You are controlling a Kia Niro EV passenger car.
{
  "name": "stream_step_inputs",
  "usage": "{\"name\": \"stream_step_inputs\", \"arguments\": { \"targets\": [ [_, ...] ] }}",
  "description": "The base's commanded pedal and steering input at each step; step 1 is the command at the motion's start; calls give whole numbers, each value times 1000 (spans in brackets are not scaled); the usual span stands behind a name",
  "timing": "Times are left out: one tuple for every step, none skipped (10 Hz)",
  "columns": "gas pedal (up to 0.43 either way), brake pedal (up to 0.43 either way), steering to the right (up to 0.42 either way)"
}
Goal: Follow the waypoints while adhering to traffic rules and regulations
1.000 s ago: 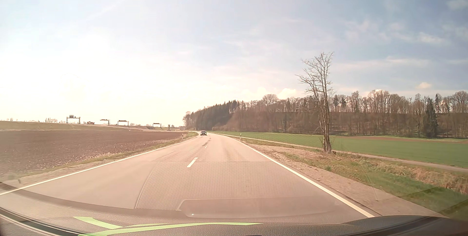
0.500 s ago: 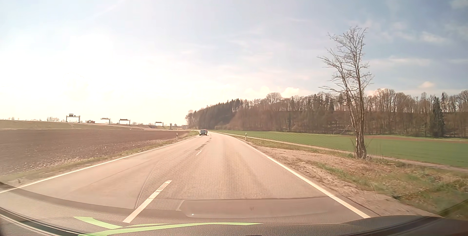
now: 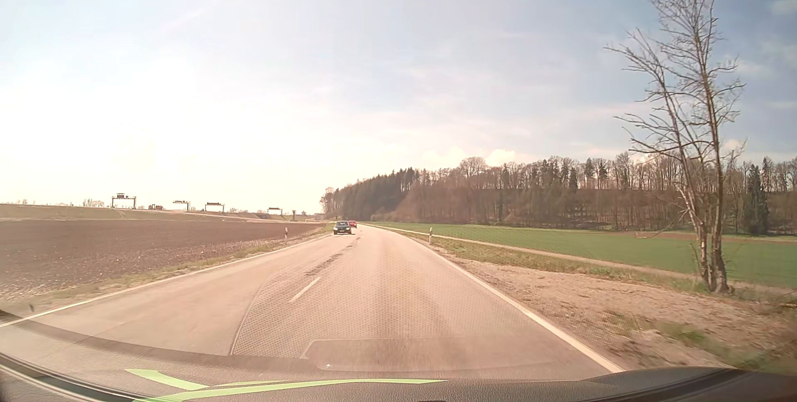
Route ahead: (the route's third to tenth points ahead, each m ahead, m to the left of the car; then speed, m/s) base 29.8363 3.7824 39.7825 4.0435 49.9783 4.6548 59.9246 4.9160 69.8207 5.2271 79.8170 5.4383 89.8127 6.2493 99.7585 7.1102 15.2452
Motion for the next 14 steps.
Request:
{"name": "stream_step_inputs", "arguments": {
  "targets": [
    [138,0,-7],
    [138,0,-7],
    [138,0,-7],
    [130,0,-5],
    [130,0,-5],
    [130,0,-4],
    [130,0,-4],
    [118,0,-5],
    [118,0,-4],
    [118,0,-4],
    [118,0,-4],
    [110,0,-4],
    [110,0,-4],
    [110,0,-3]
  ]
}}
